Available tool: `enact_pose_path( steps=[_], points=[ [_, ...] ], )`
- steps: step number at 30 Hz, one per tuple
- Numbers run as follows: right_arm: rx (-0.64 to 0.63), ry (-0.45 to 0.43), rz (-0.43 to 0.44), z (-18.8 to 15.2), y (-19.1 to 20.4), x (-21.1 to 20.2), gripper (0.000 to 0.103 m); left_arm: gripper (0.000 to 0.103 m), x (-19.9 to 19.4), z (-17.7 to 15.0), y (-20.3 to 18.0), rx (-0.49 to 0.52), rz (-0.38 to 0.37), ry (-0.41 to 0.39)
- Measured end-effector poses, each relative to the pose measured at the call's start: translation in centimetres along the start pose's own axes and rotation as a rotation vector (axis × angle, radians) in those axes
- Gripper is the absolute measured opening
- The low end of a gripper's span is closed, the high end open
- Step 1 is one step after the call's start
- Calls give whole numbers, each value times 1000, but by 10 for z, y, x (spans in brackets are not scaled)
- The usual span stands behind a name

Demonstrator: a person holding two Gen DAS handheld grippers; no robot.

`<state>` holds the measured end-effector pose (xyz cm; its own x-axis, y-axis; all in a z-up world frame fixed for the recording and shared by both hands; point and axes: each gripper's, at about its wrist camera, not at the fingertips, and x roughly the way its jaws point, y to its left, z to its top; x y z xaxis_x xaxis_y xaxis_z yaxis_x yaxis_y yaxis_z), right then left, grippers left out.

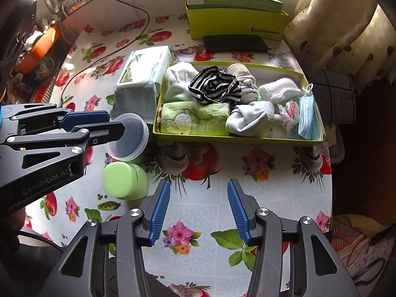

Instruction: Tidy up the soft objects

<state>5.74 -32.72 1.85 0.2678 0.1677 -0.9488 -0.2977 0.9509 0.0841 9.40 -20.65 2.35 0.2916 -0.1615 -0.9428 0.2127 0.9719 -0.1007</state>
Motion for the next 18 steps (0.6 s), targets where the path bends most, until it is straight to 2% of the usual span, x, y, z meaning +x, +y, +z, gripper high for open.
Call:
enact_pose_path(
  steps=[18],
  points=[
    [1,2,3,2,-2,1,48,25,3,0,-1,4,6,2]
  ],
)
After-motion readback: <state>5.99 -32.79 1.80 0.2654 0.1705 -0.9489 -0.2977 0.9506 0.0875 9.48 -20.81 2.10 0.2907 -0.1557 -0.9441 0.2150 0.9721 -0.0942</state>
